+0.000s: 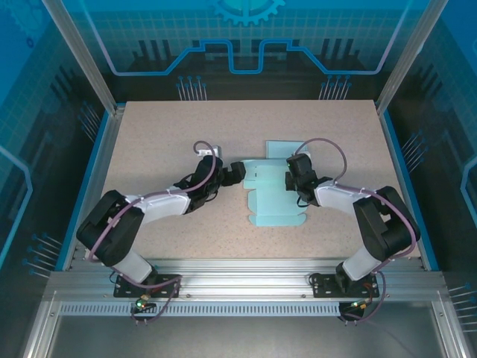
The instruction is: Fold the paper box
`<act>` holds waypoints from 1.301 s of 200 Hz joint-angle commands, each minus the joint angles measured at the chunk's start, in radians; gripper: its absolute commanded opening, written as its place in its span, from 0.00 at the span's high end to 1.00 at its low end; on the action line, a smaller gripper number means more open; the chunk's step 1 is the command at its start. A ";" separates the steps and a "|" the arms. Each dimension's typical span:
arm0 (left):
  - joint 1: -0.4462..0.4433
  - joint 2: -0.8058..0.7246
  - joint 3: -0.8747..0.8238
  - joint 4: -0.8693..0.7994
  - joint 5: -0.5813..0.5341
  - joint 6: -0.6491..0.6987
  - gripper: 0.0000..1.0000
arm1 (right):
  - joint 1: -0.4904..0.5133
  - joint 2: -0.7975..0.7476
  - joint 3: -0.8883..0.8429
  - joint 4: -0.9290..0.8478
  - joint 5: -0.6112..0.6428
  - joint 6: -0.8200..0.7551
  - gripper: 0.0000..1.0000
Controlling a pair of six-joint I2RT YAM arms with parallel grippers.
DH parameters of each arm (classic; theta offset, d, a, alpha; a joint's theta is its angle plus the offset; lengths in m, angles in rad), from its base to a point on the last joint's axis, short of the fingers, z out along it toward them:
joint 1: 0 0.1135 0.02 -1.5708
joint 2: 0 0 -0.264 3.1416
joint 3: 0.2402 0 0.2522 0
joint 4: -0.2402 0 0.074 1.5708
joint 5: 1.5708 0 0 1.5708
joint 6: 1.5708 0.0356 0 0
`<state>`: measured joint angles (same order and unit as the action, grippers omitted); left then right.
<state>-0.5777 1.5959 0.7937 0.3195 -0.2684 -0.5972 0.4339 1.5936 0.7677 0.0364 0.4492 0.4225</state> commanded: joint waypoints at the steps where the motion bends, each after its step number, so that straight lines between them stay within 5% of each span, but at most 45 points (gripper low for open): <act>1: 0.000 0.042 0.066 -0.004 -0.031 -0.004 0.01 | 0.016 0.009 0.007 -0.006 0.032 0.026 1.00; 260: -0.106 0.258 0.266 -0.092 -0.127 0.039 0.01 | 0.017 0.028 0.025 -0.023 -0.013 0.027 0.99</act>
<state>-0.6605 1.8675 1.0550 0.2184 -0.3958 -0.5774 0.4328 1.6081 0.7685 0.0254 0.4721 0.4564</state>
